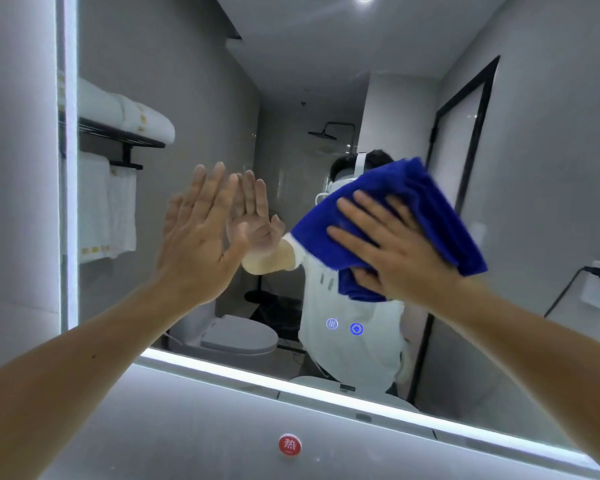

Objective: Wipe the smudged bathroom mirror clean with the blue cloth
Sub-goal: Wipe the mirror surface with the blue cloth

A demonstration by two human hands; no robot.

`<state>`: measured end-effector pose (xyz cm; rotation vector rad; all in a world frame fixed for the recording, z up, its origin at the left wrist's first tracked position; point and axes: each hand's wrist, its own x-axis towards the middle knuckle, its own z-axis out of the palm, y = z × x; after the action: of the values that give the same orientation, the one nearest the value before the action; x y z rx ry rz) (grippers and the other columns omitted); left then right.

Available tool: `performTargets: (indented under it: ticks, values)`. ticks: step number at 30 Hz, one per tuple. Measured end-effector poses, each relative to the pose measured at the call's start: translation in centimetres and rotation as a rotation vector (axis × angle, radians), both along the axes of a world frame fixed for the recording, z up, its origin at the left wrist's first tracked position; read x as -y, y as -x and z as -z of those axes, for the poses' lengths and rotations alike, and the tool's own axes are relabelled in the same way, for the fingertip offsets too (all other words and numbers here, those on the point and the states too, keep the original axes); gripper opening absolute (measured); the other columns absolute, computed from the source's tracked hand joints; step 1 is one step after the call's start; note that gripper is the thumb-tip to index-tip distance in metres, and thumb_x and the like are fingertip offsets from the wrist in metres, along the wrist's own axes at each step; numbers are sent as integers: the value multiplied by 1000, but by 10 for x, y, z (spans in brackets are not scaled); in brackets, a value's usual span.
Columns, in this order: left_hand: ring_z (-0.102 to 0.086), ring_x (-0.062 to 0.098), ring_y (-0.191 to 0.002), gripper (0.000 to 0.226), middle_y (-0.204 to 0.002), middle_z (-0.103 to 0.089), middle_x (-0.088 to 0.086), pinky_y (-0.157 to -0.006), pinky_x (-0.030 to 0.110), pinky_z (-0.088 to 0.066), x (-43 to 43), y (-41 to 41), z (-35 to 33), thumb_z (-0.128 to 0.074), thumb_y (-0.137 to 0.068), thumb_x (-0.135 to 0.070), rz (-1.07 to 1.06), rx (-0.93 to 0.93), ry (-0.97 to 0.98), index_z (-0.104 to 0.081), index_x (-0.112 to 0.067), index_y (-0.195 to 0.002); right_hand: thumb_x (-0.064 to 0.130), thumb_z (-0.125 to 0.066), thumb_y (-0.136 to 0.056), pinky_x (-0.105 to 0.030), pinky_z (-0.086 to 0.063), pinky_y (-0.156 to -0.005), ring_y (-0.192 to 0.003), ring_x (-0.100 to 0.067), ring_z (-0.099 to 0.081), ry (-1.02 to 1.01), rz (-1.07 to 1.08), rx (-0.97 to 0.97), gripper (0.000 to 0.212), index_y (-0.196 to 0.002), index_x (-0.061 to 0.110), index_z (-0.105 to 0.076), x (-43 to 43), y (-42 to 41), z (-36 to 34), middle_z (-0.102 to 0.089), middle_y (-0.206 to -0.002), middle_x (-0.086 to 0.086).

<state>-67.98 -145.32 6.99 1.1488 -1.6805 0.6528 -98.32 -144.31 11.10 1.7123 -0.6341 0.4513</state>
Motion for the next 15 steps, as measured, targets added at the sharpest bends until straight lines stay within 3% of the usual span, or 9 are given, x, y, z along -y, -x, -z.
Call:
performTargets:
  ticks: [4,9,15]
  values:
    - [8,14,-151,63,-160,11,-11,-122,46,-3,2,18,-3,-2,-99,-55,74,27,37,7,-25,-153,36,-43,-98,-60,-22,-114,-145,-34,-27,46,76,126,49,-145,19,-46,-16,51,-24,-34,-155,-12]
    - [3,17,-151,74,-164,-5,1,-120,53,-13,2,46,-16,-1,-97,-58,125,56,27,-12,-15,-156,39,-33,-100,-59,-15,-117,-148,-34,-18,94,142,317,53,-149,19,-40,-17,45,0,-27,-158,-11]
    - [5,14,-151,76,-164,-6,1,-121,49,-9,-12,85,-27,3,-95,-60,184,83,23,-12,-16,-156,35,-42,-96,-57,-15,-116,-144,-36,-23,-50,175,136,51,-143,17,-47,-35,76,80,-33,-154,-13]
